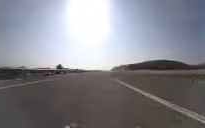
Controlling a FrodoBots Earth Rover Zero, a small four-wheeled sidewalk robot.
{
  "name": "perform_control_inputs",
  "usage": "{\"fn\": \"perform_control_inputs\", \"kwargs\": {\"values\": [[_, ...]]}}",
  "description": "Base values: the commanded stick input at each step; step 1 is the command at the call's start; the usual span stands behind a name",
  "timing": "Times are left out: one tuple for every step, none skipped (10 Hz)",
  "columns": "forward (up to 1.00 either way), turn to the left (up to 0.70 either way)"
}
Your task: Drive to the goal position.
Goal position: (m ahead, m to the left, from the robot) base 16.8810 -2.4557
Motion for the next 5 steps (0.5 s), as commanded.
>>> {"fn": "perform_control_inputs", "kwargs": {"values": [[1.0,0.0],[1.0,0.0],[1.0,0.0],[1.0,0.01],[1.0,0.02]]}}
